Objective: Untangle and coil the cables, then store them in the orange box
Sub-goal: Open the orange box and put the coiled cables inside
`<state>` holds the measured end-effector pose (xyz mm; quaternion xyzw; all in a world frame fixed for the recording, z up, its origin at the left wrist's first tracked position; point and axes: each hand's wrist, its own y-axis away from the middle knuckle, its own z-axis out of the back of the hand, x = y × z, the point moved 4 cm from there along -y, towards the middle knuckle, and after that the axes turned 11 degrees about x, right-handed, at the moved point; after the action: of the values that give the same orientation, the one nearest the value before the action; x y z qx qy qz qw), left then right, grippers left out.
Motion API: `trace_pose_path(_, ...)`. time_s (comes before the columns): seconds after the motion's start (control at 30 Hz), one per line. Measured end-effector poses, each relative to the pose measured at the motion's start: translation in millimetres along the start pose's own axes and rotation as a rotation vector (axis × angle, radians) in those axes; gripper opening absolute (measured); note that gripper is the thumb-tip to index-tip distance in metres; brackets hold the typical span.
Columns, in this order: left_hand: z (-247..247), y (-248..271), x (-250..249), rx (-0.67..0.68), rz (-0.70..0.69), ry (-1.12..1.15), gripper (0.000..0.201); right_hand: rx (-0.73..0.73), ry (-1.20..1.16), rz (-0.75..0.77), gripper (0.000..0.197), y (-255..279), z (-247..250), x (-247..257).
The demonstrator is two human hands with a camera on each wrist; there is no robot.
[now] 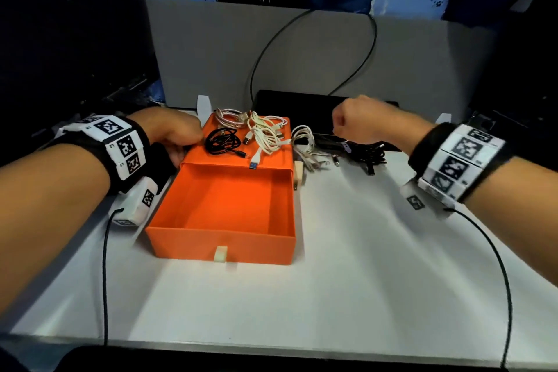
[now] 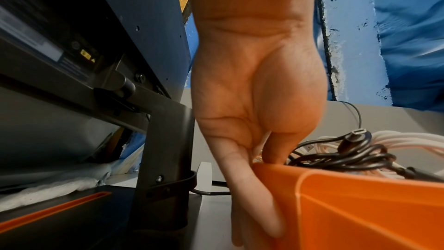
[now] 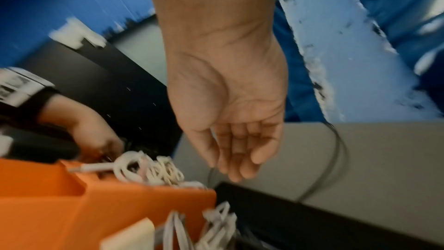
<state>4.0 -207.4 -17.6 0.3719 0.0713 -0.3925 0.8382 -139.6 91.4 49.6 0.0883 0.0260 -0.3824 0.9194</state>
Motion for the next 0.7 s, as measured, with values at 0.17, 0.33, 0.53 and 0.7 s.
trace_pose_path(0.17, -0.4, -2.3, 0.7, 0.003, 0.007, 0.016, 0.03, 0.001, 0.054, 0.192, 0.039, -47.6, -30.4, 3.5)
trace_pose_path(0.33, -2.4, -7.0, 2.5, 0.004, 0.034, 0.019, 0.031, 0.103, -0.148, -0.014, 0.038, -87.8, -42.1, -0.1)
trace_pose_path(0.53, 0.6, -7.3, 3.4, 0.006, 0.04, 0.034, 0.032, 0.299, -0.052, -0.098, 0.015, -95.8, -60.6, -8.7)
trace_pose_path(0.7, -2.2, -4.6, 3.4, 0.019, 0.017, 0.027, 0.031, 0.146, -0.209, -0.08, 0.029, -98.6, -62.0, -35.0)
